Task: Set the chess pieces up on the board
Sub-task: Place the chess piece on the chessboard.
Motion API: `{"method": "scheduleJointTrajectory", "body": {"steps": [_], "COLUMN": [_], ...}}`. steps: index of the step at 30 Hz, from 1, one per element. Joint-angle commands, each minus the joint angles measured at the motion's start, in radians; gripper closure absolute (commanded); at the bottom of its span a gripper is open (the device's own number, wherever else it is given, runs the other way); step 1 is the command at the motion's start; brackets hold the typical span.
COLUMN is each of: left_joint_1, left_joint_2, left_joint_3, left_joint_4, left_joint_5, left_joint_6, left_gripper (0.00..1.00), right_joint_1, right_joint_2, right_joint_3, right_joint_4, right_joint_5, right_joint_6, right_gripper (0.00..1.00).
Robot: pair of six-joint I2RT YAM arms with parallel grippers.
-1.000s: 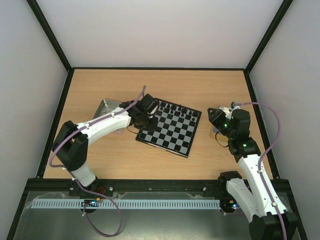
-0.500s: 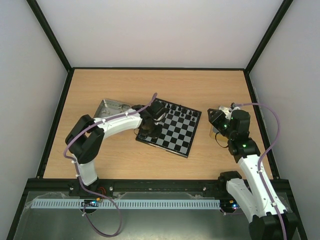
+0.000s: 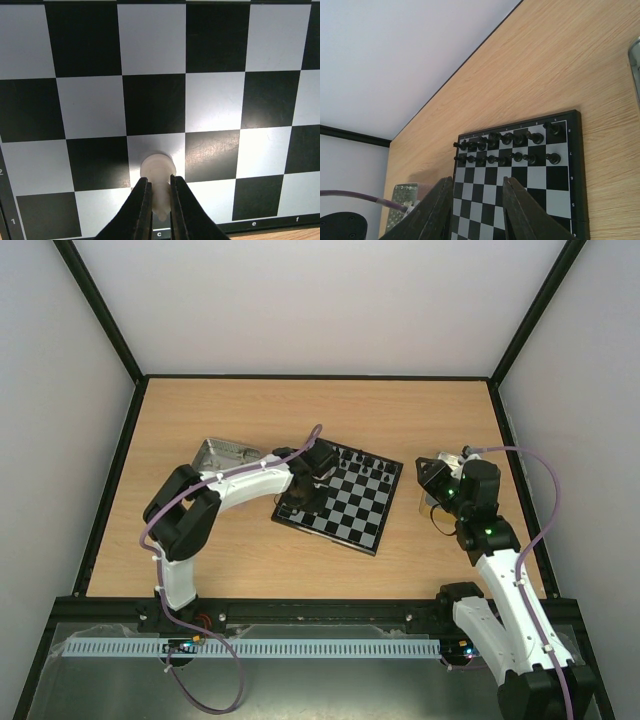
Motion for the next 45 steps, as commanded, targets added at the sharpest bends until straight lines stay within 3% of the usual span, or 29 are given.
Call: {"method": "scheduleJointTrajectory", "body": {"steps": [1,21,29,45], "left_joint_1": [-0.006,-0.019,-0.026,-0.022], "left_joint_2": [0.018,-0.047,-0.023,-0.057], "left_joint_3": [0.024,-0.025,-0.011,0.059], "left_joint_4": [-0.044,-0.106,-0.13,-0.105], "left_joint_5": [-0.022,0.055,0.012,0.021], "left_joint_6": [0.003,0.05,0.056,0.042], "left_gripper": [0.94,0.96,0.92,0.52], "right_joint_1": [-0.002,-0.002,-0.002,-0.001], "right_joint_2": [-0.009,-0.008,-0.012,-0.026], "right_joint_3": [-0.013,-0.019,-0.018,-0.014], "right_joint_4": [0.021,0.032,0.027,0.011], "right_joint_5": [0.01,0.004,0.006,0.009], "right_joint_6": [0.003,0.009,0.007,0.002], "right_gripper": [0.72,0.72,0.72,0.69]}}
